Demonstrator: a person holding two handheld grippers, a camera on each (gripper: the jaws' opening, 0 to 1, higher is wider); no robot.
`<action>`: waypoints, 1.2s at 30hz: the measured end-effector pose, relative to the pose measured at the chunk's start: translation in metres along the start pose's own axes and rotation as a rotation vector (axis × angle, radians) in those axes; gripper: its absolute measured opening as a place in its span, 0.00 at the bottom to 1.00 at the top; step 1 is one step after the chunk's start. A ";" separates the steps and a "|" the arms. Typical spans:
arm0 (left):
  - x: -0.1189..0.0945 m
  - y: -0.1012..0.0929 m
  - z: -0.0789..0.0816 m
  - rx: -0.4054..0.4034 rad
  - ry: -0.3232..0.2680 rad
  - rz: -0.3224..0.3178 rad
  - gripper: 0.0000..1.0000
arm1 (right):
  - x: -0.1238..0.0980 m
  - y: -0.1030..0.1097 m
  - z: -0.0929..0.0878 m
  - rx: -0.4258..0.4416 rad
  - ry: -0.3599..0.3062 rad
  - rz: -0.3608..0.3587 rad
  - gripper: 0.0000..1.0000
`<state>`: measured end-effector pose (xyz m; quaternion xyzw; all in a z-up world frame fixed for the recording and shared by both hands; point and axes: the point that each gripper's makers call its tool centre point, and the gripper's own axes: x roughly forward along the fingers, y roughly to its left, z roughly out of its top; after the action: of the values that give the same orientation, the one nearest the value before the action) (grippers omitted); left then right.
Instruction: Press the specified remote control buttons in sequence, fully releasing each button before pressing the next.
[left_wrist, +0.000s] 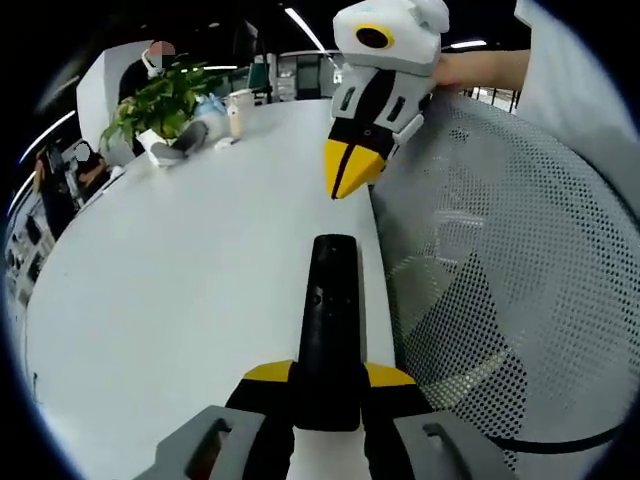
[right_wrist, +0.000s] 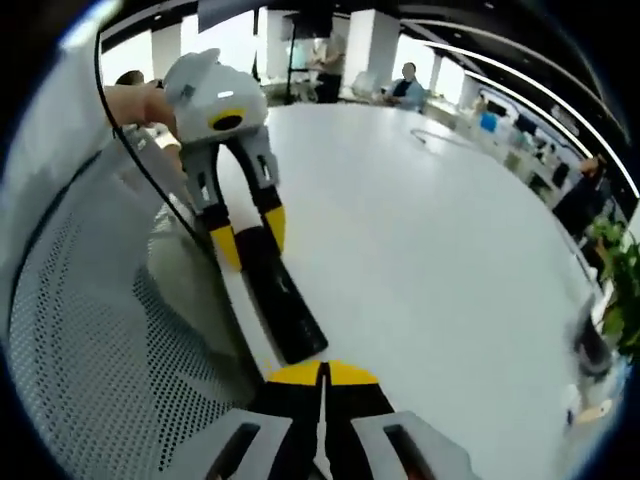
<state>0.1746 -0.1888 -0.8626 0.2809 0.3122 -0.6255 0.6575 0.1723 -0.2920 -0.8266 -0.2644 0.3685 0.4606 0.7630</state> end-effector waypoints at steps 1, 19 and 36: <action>0.000 0.000 0.000 -0.002 0.000 0.000 0.24 | 0.001 0.002 0.000 -0.012 0.005 0.010 0.00; 0.001 -0.001 0.002 -0.018 0.013 0.011 0.24 | 0.026 0.012 0.004 -0.147 0.092 0.106 0.00; 0.000 -0.003 0.001 0.009 0.046 0.000 0.24 | 0.031 0.012 -0.001 -0.214 0.154 0.143 0.00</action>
<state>0.1717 -0.1894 -0.8620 0.2981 0.3246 -0.6202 0.6490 0.1706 -0.2717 -0.8533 -0.3522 0.3927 0.5287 0.6650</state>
